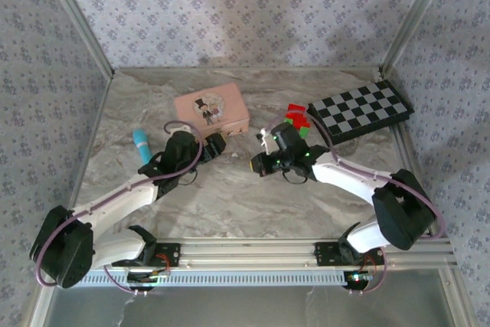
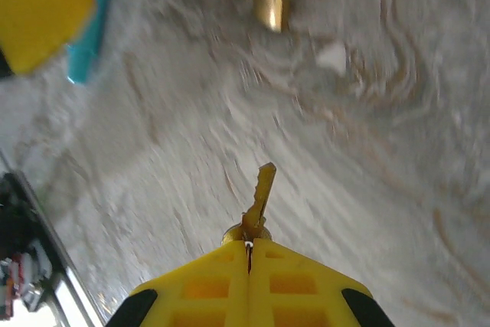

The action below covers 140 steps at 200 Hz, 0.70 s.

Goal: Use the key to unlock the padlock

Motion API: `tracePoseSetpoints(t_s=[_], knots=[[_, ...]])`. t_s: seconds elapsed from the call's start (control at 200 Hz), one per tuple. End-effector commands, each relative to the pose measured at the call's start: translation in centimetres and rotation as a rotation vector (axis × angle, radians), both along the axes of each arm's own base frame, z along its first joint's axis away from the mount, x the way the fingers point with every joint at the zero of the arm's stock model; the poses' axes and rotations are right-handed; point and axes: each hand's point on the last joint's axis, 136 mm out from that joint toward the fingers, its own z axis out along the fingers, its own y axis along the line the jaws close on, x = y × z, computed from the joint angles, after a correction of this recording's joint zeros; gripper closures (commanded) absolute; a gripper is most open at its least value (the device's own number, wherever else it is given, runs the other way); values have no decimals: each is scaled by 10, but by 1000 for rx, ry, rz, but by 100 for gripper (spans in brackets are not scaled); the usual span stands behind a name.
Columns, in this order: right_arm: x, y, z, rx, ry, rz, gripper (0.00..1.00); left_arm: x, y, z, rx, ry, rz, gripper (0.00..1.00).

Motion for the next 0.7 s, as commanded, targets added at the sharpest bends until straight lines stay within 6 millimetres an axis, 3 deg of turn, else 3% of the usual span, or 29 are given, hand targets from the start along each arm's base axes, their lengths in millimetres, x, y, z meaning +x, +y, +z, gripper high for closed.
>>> tracePoseSetpoints(t_s=[0.0, 0.13, 0.36, 0.695], knots=[[2, 19, 47, 173, -97, 129, 100, 7, -33, 43, -143, -58, -66, 12], [-1, 26, 68, 191, -140, 228, 100, 8, -45, 57, -180, -72, -104, 18], [-8, 26, 75, 150, -166, 305, 100, 9, -60, 61, -247, -46, -144, 34], [-1, 29, 79, 142, -213, 291, 100, 7, -68, 62, -288, -24, -166, 52]])
